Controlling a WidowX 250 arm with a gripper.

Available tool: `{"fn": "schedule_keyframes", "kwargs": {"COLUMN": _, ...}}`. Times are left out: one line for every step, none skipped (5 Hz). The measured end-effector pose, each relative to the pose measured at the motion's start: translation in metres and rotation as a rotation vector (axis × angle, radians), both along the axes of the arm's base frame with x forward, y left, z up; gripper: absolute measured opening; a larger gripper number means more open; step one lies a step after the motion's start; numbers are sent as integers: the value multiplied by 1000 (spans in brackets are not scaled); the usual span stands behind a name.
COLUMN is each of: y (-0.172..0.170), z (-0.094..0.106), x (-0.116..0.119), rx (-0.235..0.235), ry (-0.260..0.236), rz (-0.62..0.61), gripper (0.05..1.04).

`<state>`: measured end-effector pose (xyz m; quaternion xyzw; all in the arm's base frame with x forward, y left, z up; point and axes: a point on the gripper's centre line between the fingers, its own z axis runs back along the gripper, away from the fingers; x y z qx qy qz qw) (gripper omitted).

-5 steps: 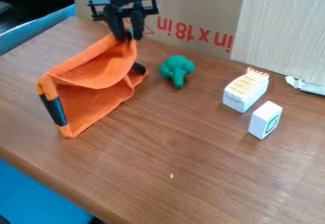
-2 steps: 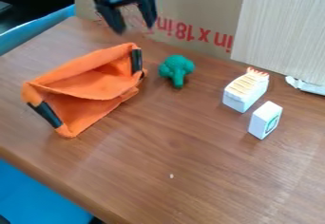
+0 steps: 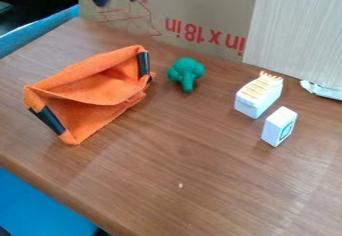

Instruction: Fold the cloth from bottom left to top right

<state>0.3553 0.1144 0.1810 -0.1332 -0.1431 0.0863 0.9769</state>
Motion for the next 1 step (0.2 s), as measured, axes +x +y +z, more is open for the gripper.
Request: {"fn": "schedule_keyframes", "kwargs": {"y": 30, "z": 22, "x": -37, "rx": 76, "ry": 43, "rz": 23, "gripper": 1001}}
